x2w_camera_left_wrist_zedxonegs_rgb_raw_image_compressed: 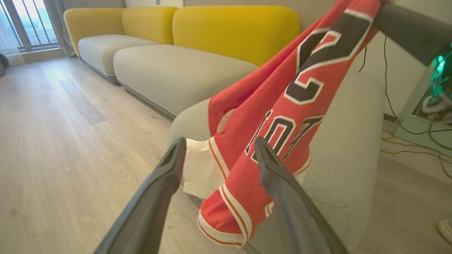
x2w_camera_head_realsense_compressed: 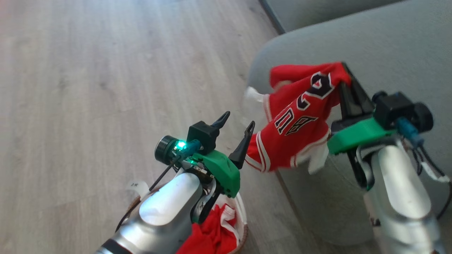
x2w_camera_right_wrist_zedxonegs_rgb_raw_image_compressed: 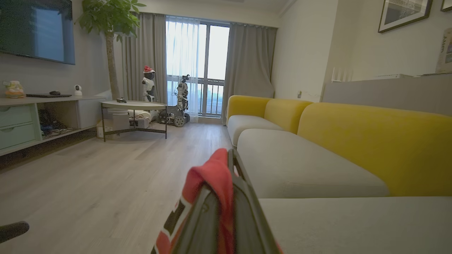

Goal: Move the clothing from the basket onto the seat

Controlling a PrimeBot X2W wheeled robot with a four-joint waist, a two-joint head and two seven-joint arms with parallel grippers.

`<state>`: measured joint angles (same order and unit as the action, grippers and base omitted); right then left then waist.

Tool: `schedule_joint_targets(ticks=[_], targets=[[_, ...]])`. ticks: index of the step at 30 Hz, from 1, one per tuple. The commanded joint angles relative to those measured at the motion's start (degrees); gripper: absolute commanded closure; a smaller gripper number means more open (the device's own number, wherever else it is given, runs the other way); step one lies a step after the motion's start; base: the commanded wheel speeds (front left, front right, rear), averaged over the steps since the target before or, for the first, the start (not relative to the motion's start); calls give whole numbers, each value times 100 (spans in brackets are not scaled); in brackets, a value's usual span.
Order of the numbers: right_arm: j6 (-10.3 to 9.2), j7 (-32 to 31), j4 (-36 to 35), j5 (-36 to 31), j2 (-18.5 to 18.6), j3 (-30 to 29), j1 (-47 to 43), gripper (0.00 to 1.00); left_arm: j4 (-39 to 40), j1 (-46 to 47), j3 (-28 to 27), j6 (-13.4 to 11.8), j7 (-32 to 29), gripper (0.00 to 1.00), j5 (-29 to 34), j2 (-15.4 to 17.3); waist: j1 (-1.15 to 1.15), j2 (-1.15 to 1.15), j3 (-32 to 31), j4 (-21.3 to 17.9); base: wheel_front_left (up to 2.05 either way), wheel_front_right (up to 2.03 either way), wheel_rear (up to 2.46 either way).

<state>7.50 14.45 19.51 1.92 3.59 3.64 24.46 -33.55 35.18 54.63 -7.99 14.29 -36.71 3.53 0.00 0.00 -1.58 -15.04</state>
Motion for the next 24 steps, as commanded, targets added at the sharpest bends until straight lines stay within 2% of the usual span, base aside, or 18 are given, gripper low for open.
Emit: schedule_joint_targets(ticks=[1, 14, 20, 24], targets=[[-1, 55, -264, -29, -66, 89, 414, 100, 153, 200, -245, 11, 70, 0, 39, 78, 0, 0, 81, -153, 0, 0, 0], [-1, 55, -323, -25, 65, 139, 728, 100, -217, 245, -326, 378, 71, 0, 252, 26, 0, 0, 324, -725, 0, 0, 0], [-1, 0, -112, 34, 148, 243, 1032, 100, -320, 247, -311, 450, 71, 0, 364, -17, 0, 0, 445, -724, 0, 0, 0], [-1, -84, 175, 228, 231, 227, 1543, 100, -351, 257, -307, 484, 71, 0, 405, -36, 0, 0, 567, -639, 0, 0, 0]])
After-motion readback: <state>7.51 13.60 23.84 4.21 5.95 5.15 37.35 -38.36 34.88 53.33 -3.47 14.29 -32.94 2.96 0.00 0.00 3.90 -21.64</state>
